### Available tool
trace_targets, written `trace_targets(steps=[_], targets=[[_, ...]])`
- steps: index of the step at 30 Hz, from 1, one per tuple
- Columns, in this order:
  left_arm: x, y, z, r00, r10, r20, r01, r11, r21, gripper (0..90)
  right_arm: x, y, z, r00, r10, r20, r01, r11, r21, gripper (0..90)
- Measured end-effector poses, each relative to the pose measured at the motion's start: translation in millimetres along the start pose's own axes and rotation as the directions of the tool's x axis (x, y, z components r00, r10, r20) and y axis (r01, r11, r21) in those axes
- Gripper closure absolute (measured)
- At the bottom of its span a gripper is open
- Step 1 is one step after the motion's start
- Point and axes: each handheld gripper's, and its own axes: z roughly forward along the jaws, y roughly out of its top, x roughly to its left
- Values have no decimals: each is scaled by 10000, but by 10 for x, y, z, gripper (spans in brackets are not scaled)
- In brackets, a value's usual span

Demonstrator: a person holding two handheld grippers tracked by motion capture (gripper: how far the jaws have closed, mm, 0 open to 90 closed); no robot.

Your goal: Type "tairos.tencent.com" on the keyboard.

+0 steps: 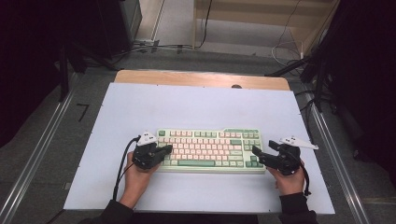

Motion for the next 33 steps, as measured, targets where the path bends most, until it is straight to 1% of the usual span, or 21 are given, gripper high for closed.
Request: trace_targets(steps=[2, 3, 4, 5, 6, 8, 9, 10, 11, 12, 14, 15, 18, 23, 24, 25, 27, 28, 29, 30, 33], targets=[[-1, 6, -14, 9998, -131, 122, 133, 9998, -135, 900, 3, 1, -1, 10000, 8, 11, -8, 10000, 0, 201], [4, 16, -44, 9993, -265, 272, 274, 9991, -332, 900, 4, 1, -6, 10000, 12, 9, -12, 10000, -19, 201], [20, 45, -132, 9978, -464, 483, 503, 9954, -815, 900, 3, 2, -10, 10000, 21, 2, -21, 10000, -29, 201], [20, 45, -132, 9978, -464, 483, 503, 9954, -815, 890, -2, 2, -12, 10000, 7, 13, -7, 10000, -46, 201], [58, 68, -236, 9968, -551, 588, 625, 9890, -1338, 891, -6, 1, -12, 10000, 2, 2, -2, 10000, -60, 201], [107, 74, -326, 9955, -713, 624, 813, 9810, -1759, 870, -9, 1, -12, 10000, 54, 8, -54, 10000, -38, 201], [137, 73, -363, 9949, -775, 639, 884, 9779, -1897, 848, -10, 1, -11, 10000, 37, 6, -37, 10000, -45, 201], [137, 73, -363, 9949, -775, 639, 884, 9779, -1897, 803, -8, 2, -11, 10000, 5, -2, -5, 10000, -51, 201], [187, 65, -411, 9941, -961, 500, 1045, 9723, -2092, 732, -3, 2, -12, 10000, 5, -3, -5, 10000, -31, 201], [225, 53, -437, 9930, -1084, 463, 1159, 9693, -2167, 689, 0, 1, -12, 10000, 0, 2, 0, 10000, -33, 201], [277, 35, -469, 9913, -1289, 278, 1319, 9650, -2268, 597, 4, 1, -11, 10000, 23, -5, -23, 10000, -21, 201], [300, 24, -484, 9912, -1318, 128, 1312, 9652, -2263, 540, 4, 1, -11, 10000, 21, -7, -21, 10000, -21, 201], [334, 4, -498, 9904, -1384, 1, 1349, 9649, -2255, 457, 8, 2, -10, 10000, 18, -20, -18, 10000, -21, 201], [403, -64, -498, 9854, -1597, -595, 1454, 9699, -1955, 326, 56, 12, 20, 9999, -89, -119, 89, 10000, -15, 201], [403, -64, -498, 9854, -1597, -595, 1454, 9699, -1955, 313, 72, 15, 29, 9998, -134, -153, 134, 9999, -4, 201], [412, -75, -492, 9828, -1676, -777, 1498, 9691, -1962, 306, 88, 20, 41, 9997, -160, -175, 160, 9999, 3, 201], [427, -96, -481, 9761, -1924, -1006, 1681, 9631, -2104, 307, 121, 34, 73, 9994, -256, -237, 256, 9997, 25, 201], [432, -97, -473, 9746, -2001, -1007, 1748, 9605, -2164, 307, 140, 43, 94, 9992, -298, -251, 300, 9995, 66, 201], [434, -93, -465, 9742, -2019, -1005, 1759, 9590, -2220, 307, 158, 54, 119, 9989, -365, -287, 368, 9993, 79, 201], [433, -90, -456, 9743, -1998, -1038, 1735, 9601, -2195, 307, 158, 54, 119, 9989, -365, -287, 368, 9993, 79, 201], [432, -94, -435, 9744, -1963, -1097, 1697, 9620, -2138, 307, 250, 98, 228, 9969, -452, -641, 469, 9986, 248, 208]])
